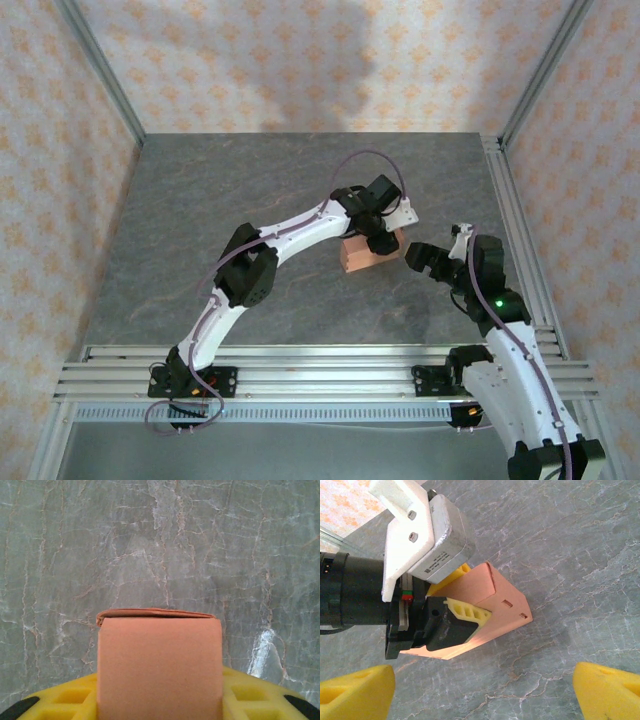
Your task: Fold the paper box
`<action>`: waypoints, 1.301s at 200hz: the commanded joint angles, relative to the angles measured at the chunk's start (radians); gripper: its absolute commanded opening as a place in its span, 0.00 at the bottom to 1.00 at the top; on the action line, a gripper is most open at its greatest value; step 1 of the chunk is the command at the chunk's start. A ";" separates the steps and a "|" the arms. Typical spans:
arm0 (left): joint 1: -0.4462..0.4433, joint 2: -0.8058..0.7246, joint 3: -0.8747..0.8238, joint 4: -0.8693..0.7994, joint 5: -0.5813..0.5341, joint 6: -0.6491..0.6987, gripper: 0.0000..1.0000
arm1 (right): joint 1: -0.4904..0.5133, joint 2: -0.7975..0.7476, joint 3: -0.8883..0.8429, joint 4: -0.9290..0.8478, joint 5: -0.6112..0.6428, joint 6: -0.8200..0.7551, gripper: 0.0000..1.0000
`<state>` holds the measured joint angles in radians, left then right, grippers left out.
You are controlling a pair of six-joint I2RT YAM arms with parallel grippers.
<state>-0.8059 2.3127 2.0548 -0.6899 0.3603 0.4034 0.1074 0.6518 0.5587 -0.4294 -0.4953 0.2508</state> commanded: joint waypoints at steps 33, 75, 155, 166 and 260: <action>-0.013 -0.100 -0.094 0.025 -0.290 0.098 0.39 | -0.005 0.040 -0.026 0.059 -0.013 0.014 0.91; -0.012 -0.178 -0.260 0.202 -0.518 0.188 0.39 | -0.005 0.103 -0.027 0.092 -0.074 -0.022 0.90; 0.010 -0.155 -0.395 0.388 -0.635 0.277 0.52 | 0.009 0.106 -0.061 0.210 -0.191 -0.018 0.91; 0.013 -0.159 -0.398 0.384 -0.635 0.260 0.57 | 0.009 0.108 -0.060 0.210 -0.189 -0.015 0.91; 0.063 -0.344 -0.516 0.394 -0.391 0.007 1.00 | 0.009 0.149 -0.045 0.249 -0.197 -0.014 0.92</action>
<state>-0.7845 2.0926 1.5867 -0.3279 -0.1421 0.5297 0.1104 0.7952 0.5076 -0.2314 -0.6712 0.2314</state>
